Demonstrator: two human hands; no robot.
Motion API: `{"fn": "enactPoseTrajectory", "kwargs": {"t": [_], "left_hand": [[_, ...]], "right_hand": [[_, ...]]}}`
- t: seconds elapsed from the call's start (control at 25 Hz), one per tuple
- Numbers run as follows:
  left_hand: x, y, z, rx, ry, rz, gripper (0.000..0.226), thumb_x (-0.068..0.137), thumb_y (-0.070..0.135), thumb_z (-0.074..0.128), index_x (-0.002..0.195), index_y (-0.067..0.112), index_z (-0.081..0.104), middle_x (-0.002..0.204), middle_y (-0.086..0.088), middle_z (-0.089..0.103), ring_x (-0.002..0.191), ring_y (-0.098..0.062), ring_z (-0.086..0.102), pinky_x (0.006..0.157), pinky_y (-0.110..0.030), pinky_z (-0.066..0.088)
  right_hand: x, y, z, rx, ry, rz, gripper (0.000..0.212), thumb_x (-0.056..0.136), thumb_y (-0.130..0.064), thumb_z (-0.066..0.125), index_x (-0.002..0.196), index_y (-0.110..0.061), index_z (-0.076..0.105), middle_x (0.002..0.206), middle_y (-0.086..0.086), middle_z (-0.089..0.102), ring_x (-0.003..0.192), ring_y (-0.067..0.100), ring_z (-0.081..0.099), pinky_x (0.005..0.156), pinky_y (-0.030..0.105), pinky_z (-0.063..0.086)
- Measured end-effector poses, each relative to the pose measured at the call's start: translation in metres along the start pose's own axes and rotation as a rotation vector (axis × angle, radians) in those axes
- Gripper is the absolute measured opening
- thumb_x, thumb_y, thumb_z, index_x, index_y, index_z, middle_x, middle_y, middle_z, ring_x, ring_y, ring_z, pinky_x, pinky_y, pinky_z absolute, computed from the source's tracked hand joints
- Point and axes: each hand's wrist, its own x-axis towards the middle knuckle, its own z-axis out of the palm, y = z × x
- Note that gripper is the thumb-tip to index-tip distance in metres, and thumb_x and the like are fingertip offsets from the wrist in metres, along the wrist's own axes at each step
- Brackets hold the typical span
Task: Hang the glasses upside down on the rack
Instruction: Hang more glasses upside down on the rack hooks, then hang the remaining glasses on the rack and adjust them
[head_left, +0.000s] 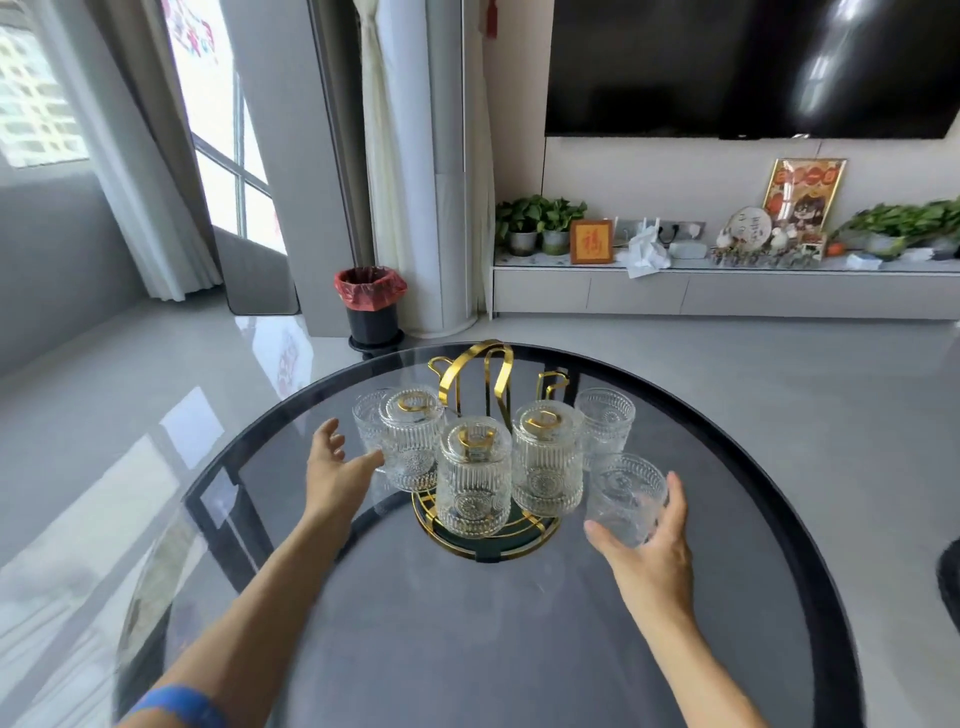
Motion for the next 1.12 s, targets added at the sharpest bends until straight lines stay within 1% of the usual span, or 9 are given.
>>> {"fn": "enactPoseTrajectory", "kwargs": {"t": [0.08,0.2,0.4,0.56,0.68,0.84,0.92,1.04,1.12], "left_hand": [[0.007,-0.002,0.000,0.019,-0.032,-0.003,0.079,0.083,-0.001,0.071,0.150,0.019,0.034,0.149,-0.016,0.043,0.124,-0.026,0.052,0.091,-0.030,0.045],[0.020,-0.004,0.005,0.161,-0.123,0.035,0.081,0.082,-0.005,0.066,0.151,0.023,0.032,0.150,-0.010,0.043,0.086,-0.001,0.055,0.065,-0.011,0.047],[0.043,-0.004,0.012,0.207,-0.216,0.035,0.074,0.074,0.014,0.084,0.137,0.027,0.047,0.128,-0.002,0.057,0.110,-0.020,0.053,0.100,-0.037,0.044],[0.035,-0.009,0.007,0.047,-0.164,0.035,0.058,0.068,0.016,0.087,0.118,0.020,0.057,0.111,-0.008,0.070,0.086,-0.017,0.064,0.083,-0.031,0.053],[0.028,-0.006,-0.008,-0.167,-0.105,0.032,0.066,0.052,0.041,0.087,0.108,0.021,0.057,0.104,-0.008,0.071,0.092,-0.022,0.069,0.088,-0.040,0.056],[0.026,0.015,-0.033,-0.376,-0.136,-0.007,0.097,0.047,0.053,0.092,0.130,0.016,0.058,0.122,-0.011,0.069,0.099,-0.024,0.071,0.089,-0.049,0.057],[0.030,0.028,-0.044,-0.435,-0.175,-0.042,0.106,0.055,0.048,0.090,0.145,0.016,0.044,0.140,-0.012,0.056,0.117,-0.030,0.062,0.096,-0.052,0.052],[0.029,0.056,-0.049,-0.520,-0.216,-0.046,0.073,0.077,0.030,0.079,0.138,0.021,0.041,0.134,-0.013,0.057,0.116,-0.032,0.061,0.087,-0.049,0.053],[0.023,0.078,-0.048,-0.492,-0.182,0.001,0.057,0.077,0.027,0.080,0.122,0.026,0.045,0.122,-0.013,0.063,0.104,-0.029,0.065,0.076,-0.043,0.054]], "right_hand": [[0.001,0.001,0.008,-0.042,0.019,0.005,0.101,0.066,-0.033,0.089,0.144,-0.040,0.025,0.146,0.003,0.052,0.126,0.029,0.054,0.092,0.039,0.043],[0.002,0.001,0.015,-0.083,0.043,-0.009,0.089,0.064,-0.037,0.088,0.135,-0.037,0.035,0.134,0.001,0.063,0.113,0.032,0.062,0.087,0.041,0.048],[0.004,0.001,0.019,-0.101,0.066,-0.027,0.087,0.063,-0.041,0.088,0.135,-0.032,0.039,0.126,0.000,0.066,0.107,0.033,0.064,0.085,0.041,0.051],[0.005,0.003,0.018,-0.096,0.049,-0.023,0.085,0.063,-0.043,0.087,0.134,-0.033,0.040,0.122,0.002,0.067,0.106,0.033,0.062,0.085,0.043,0.052],[0.005,0.003,0.017,-0.080,0.026,-0.043,0.083,0.064,-0.041,0.088,0.131,-0.031,0.040,0.121,0.003,0.067,0.106,0.035,0.061,0.085,0.043,0.050],[0.000,0.002,0.009,-0.034,-0.037,-0.005,0.080,0.062,-0.046,0.088,0.126,-0.041,0.040,0.119,-0.005,0.059,0.103,0.022,0.054,0.082,0.039,0.042],[-0.001,0.002,0.002,0.046,-0.089,0.014,0.079,0.057,-0.049,0.087,0.123,-0.046,0.043,0.118,-0.014,0.056,0.108,0.013,0.049,0.085,0.036,0.040],[-0.003,0.003,-0.009,0.131,-0.130,0.027,0.078,0.051,-0.053,0.086,0.120,-0.041,0.050,0.115,-0.016,0.063,0.109,0.013,0.057,0.087,0.036,0.044],[-0.009,0.000,-0.013,0.160,-0.157,0.021,0.074,0.050,-0.051,0.087,0.116,-0.040,0.054,0.113,-0.014,0.067,0.106,0.009,0.062,0.086,0.034,0.048]]}}
